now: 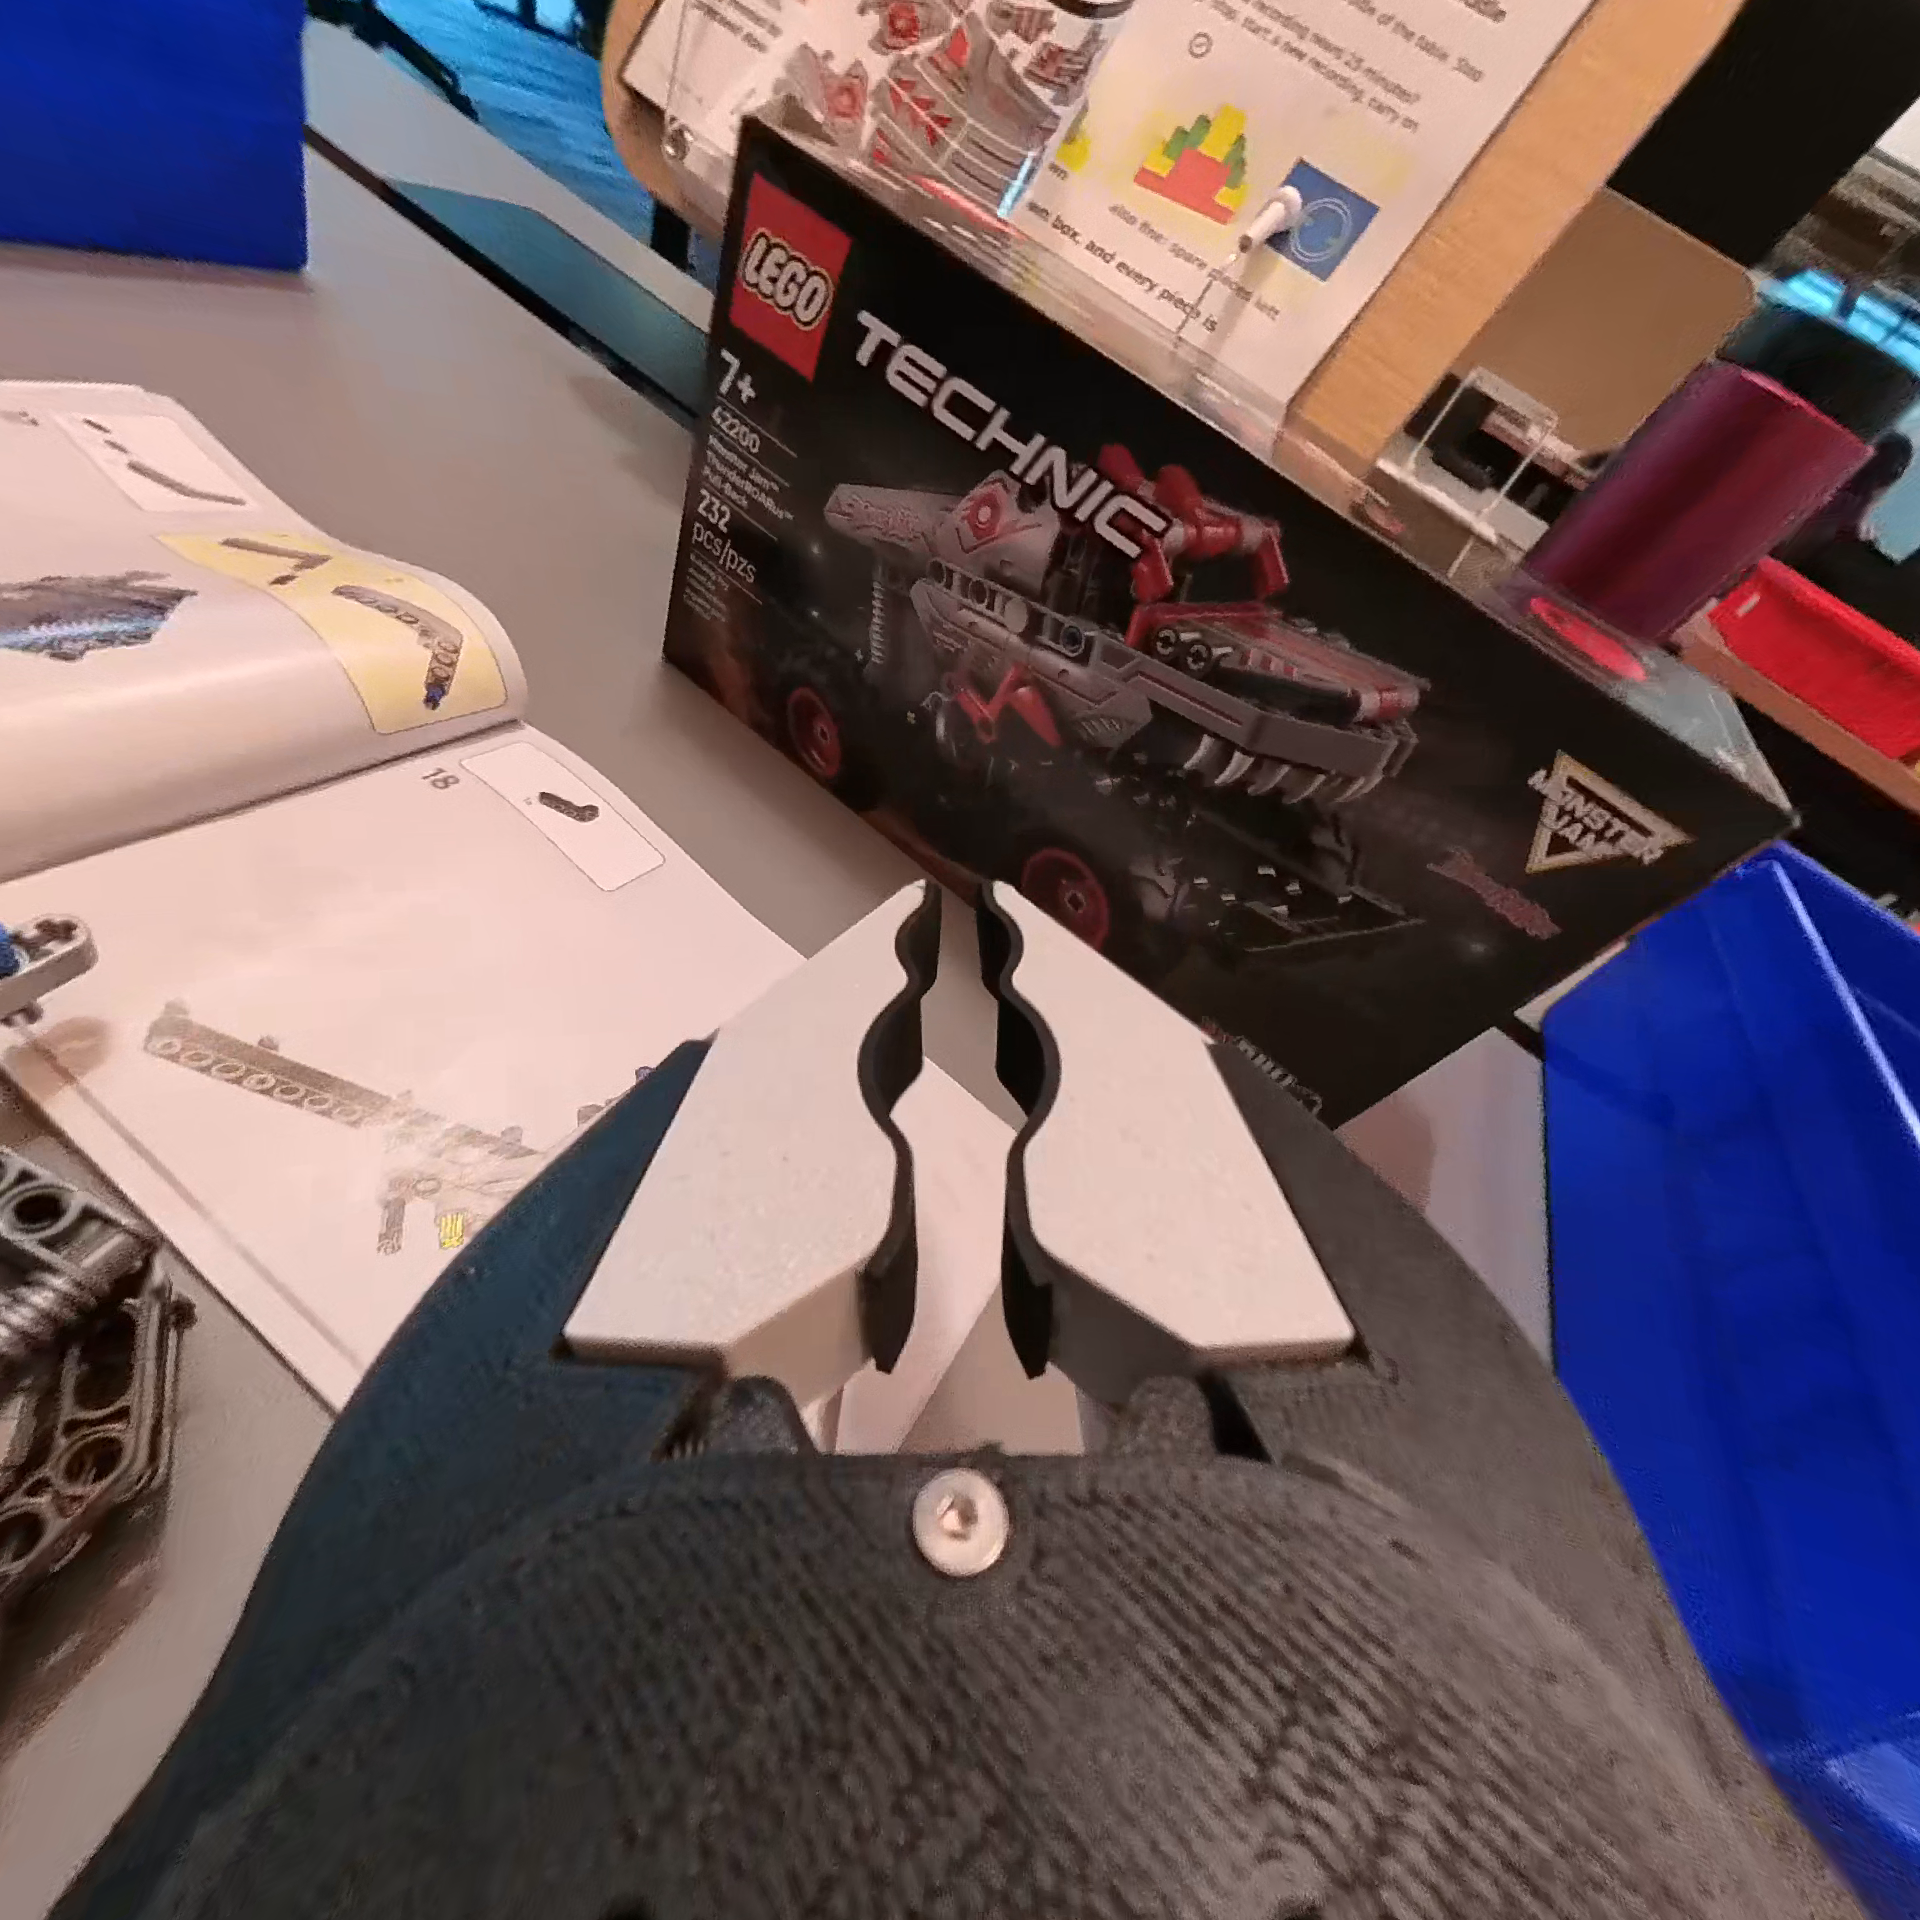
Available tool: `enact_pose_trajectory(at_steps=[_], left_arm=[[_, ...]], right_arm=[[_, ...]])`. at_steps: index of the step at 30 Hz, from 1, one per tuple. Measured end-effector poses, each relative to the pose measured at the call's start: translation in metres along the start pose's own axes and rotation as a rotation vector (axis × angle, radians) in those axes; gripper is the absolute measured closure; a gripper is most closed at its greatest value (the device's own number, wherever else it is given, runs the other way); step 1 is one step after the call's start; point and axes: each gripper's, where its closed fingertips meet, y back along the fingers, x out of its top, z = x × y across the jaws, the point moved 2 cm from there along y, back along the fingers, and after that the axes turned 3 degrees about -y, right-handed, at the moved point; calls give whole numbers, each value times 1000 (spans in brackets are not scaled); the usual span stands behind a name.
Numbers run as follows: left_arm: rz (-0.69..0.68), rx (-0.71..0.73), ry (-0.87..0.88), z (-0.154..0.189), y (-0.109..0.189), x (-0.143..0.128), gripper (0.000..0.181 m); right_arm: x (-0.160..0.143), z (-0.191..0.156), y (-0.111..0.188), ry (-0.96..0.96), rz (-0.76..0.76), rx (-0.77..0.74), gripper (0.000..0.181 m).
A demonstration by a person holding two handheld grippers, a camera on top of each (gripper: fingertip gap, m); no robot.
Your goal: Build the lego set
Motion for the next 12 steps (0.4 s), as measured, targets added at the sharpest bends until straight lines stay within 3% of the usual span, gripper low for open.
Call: enact_pose_trajectory(at_steps=[2, 5, 9, 12], left_arm=[[-34, 103, 43, -40, 23, -9, 171], [-209, 255, 71, -106, 51, -48, 172], [-471, 155, 81, -144, 60, -100, 168], [-607, 112, 131, -154, 59, -121, 167]], right_arm=[[-7, 2, -3, -43, -33, 1, 175], [-11, 2, -6, -41, -67, -13, 175], [-17, 0, -9, -35, -119, -4, 174], [-19, 2, -10, -38, -133, -14, 174]])
